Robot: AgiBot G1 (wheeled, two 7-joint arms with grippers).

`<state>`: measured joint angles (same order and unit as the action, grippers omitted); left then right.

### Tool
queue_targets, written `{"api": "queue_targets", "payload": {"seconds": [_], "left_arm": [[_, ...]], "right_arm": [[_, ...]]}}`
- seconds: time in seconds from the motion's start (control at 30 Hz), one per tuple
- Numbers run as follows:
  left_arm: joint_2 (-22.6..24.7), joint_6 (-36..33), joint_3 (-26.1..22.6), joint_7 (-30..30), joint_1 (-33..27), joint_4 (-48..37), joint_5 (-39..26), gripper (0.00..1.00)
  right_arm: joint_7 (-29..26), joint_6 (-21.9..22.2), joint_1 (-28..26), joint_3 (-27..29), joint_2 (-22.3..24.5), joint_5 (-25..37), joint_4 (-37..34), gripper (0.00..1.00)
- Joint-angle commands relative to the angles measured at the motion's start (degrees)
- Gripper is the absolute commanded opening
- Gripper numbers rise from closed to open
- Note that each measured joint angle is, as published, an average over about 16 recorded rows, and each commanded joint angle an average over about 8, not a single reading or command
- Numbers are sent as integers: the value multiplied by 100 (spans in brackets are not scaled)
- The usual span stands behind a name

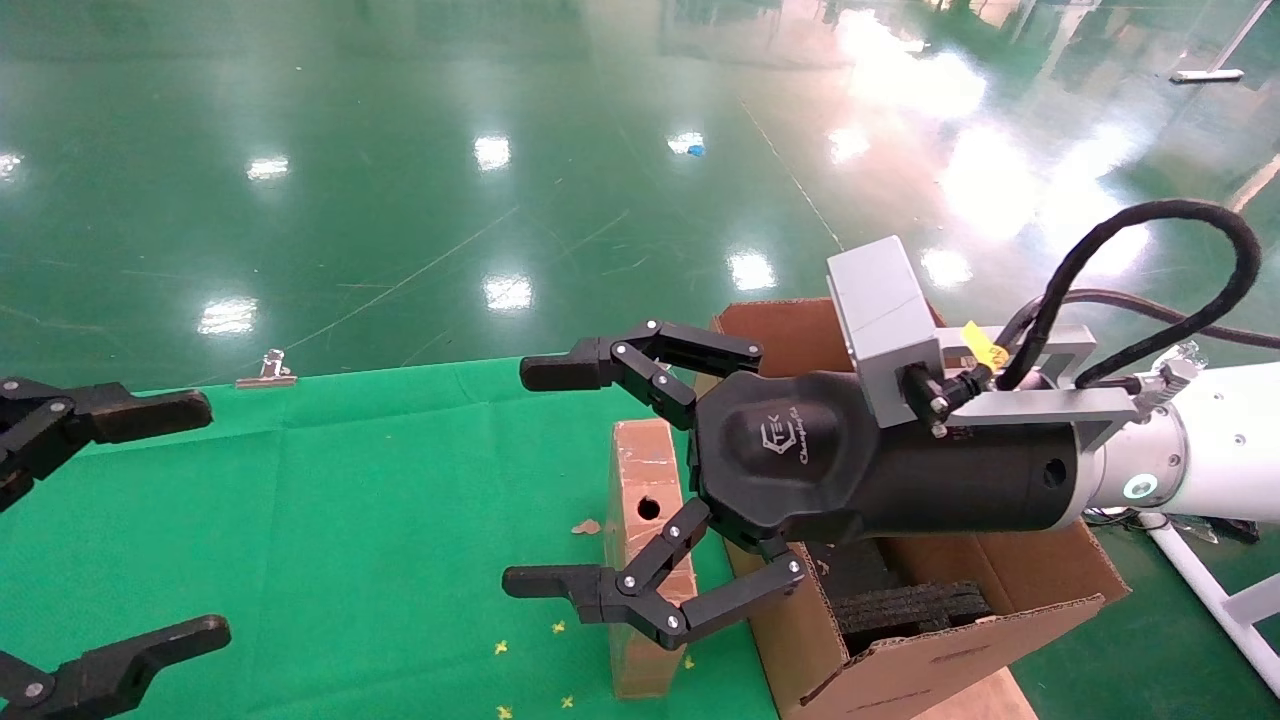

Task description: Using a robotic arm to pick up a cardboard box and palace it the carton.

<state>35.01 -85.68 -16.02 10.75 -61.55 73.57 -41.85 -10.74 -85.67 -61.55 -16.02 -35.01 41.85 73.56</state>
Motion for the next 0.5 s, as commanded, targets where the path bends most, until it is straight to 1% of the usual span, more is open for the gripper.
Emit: {"api": "queue_targets", "payload": {"seconds": [0.03,0.33,0.43,0.5], "left_arm": [[0,0,0,0,0,0,0,100],[0,0,-1,-2,-1,-2,1,100],[0,-1,-3,-3,-2,-4,1,100],[0,-1,-4,-3,-3,-5,2,100]], "right_arm": [[0,0,0,1,0,-1,1,100],[-64,28,-10,-62,-4,99,44,100],[-180,74,-68,-173,-27,289,134,100],[-301,101,-174,-312,-67,545,216,100]]}}
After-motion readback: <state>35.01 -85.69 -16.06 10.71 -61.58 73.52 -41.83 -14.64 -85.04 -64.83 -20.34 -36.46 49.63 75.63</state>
